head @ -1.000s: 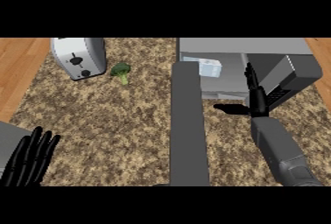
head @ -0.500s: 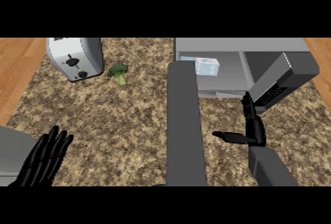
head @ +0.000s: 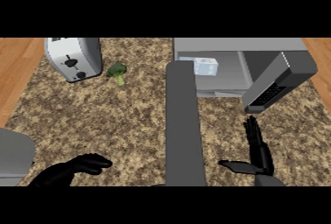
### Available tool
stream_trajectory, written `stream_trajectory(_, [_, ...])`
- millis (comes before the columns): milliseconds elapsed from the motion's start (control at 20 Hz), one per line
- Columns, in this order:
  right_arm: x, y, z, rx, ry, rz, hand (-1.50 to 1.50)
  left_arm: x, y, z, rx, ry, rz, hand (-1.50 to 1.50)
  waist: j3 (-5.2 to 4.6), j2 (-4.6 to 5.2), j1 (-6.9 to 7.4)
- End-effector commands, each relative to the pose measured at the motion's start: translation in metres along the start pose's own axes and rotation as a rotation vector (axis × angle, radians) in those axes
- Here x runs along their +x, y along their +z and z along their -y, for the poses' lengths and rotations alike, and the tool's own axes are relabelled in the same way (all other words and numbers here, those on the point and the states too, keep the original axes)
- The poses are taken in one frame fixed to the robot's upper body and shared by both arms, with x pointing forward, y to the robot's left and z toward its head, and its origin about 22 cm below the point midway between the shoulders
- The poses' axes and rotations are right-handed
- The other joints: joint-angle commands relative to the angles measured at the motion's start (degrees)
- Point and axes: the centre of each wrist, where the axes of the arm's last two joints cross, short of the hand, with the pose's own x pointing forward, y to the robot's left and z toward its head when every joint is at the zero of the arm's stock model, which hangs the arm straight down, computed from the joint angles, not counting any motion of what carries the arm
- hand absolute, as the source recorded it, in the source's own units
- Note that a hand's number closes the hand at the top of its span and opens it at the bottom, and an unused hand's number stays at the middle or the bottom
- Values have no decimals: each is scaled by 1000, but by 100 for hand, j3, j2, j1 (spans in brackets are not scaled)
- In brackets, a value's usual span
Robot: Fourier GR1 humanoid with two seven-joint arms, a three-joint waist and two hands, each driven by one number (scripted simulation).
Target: Pick up the milk, place it into the microwave and close the microwave
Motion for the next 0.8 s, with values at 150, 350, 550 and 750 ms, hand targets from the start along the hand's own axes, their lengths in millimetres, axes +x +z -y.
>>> stream_trajectory(150, [3, 45, 28, 4, -82, 62, -150, -19, -29, 20, -105, 22, -4, 150, 6, 20, 23])
stream_trajectory(350, [10, 84, 17, -9, -90, 72, -150, -25, -42, 32, -139, -12, -24, 150, 4, 15, 11])
stream_trajectory(550, [33, 94, 34, -11, -70, 75, -150, -22, -70, 31, -258, -18, -42, 150, 2, 17, -7])
stream_trajectory(750, [37, 113, 46, -17, -63, 76, -150, -50, -94, 43, -404, -27, -130, 150, 2, 26, -39])
